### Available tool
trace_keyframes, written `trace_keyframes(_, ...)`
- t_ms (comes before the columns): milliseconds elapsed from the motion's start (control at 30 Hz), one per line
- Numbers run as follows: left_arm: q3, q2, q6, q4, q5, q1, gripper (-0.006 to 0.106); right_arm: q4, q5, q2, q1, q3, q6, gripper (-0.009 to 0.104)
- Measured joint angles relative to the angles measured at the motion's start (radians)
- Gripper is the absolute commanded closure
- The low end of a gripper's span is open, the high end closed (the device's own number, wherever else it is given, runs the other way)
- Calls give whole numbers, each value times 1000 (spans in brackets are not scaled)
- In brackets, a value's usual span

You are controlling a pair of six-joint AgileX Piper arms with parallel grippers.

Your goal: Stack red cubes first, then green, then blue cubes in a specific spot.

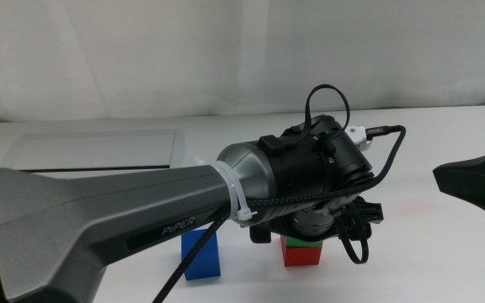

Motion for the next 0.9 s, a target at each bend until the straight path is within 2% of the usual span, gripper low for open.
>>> trace_keyframes(433,0,-115,140,23,5,-1,8,0,0,-19,0,0,-1,1)
trace_keyframes(900,29,-341,290,107,219,54,8,4,16,-85,0,0,-3,1)
